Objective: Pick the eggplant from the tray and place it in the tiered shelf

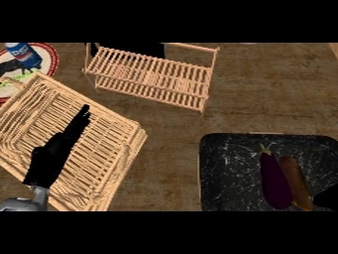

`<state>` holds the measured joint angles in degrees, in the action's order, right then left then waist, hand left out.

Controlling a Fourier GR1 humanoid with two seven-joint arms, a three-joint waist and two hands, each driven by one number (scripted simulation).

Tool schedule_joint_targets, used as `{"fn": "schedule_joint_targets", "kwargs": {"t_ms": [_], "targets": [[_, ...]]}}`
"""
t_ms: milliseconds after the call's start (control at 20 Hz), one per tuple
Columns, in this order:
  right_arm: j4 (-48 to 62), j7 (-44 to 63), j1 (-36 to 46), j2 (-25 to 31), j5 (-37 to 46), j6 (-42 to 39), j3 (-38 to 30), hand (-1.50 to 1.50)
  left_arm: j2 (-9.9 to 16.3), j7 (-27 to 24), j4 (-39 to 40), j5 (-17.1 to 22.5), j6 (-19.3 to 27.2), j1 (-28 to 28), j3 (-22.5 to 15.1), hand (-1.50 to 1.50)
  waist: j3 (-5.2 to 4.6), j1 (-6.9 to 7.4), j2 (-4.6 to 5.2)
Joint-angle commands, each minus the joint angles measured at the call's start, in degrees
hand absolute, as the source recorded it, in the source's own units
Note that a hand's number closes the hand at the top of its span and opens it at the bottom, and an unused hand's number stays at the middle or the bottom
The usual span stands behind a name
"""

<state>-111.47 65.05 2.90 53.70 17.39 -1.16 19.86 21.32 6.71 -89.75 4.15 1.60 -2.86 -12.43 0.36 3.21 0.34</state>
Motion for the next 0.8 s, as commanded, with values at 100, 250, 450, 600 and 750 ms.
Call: {"fn": "schedule_joint_targets", "kwargs": {"t_ms": [100, 250, 450, 600, 750], "targets": [[3.4, 16.6, 11.3, -7.4, 0.7, -7.5, 7.8, -1.5, -2.4, 0.9, 6.3, 1.2, -0.5, -1.0, 0.0, 0.0, -0.69, 0.35, 0.69], [7.2, 18.9, 12.8, -12.3, 0.5, -7.2, 10.3, -1.5, -2.9, -0.8, 6.3, -0.1, 0.4, 0.8, -1.0, 0.0, -0.71, 0.35, 0.58], [14.0, 20.1, 14.9, -16.1, 1.0, -7.7, 10.7, -1.5, -2.8, 3.1, 3.4, 0.3, 1.1, 0.4, -1.1, 0.0, -0.69, 0.01, 0.24], [17.2, 20.1, 15.1, -19.3, 3.5, -7.1, 12.7, -1.5, -1.8, 0.0, 6.4, 0.3, 0.4, 0.7, 0.3, 0.0, -0.74, -1.32, 0.17], [19.6, 20.2, 16.6, -21.5, 4.9, -8.3, 13.4, -1.5, -3.0, 0.3, 5.3, -0.1, 1.5, 2.1, -0.7, 0.0, -0.62, -1.86, -0.09]]}}
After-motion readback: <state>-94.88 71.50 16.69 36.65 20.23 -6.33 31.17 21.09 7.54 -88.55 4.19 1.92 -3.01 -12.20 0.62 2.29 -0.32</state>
